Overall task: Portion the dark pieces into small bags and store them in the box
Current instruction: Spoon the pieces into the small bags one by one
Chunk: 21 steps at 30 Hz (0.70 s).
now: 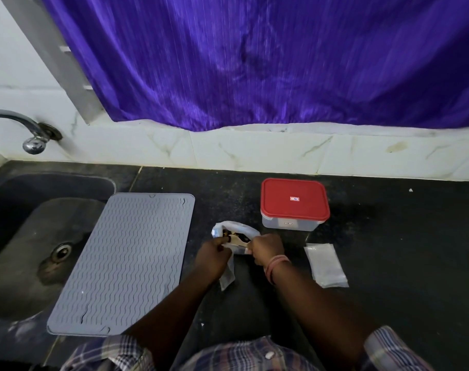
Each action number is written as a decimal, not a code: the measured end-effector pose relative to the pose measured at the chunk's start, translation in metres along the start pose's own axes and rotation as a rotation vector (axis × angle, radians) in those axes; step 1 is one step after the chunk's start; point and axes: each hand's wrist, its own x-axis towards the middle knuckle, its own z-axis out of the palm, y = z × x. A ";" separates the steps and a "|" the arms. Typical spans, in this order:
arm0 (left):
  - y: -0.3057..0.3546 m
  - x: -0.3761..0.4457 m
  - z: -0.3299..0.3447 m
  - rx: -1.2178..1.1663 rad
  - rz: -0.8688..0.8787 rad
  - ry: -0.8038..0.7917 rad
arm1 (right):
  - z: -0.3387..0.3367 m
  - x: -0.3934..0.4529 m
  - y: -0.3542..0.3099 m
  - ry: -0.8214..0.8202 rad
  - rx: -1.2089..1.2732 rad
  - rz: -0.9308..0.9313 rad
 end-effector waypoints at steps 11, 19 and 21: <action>0.003 0.002 -0.012 0.063 -0.146 0.250 | -0.024 -0.016 0.006 -0.107 0.001 -0.148; -0.002 -0.001 -0.011 0.093 -0.073 0.426 | -0.030 -0.060 -0.009 -0.133 0.138 -0.129; -0.002 -0.003 -0.011 0.068 -0.056 0.423 | -0.031 -0.065 -0.014 -0.143 0.125 -0.167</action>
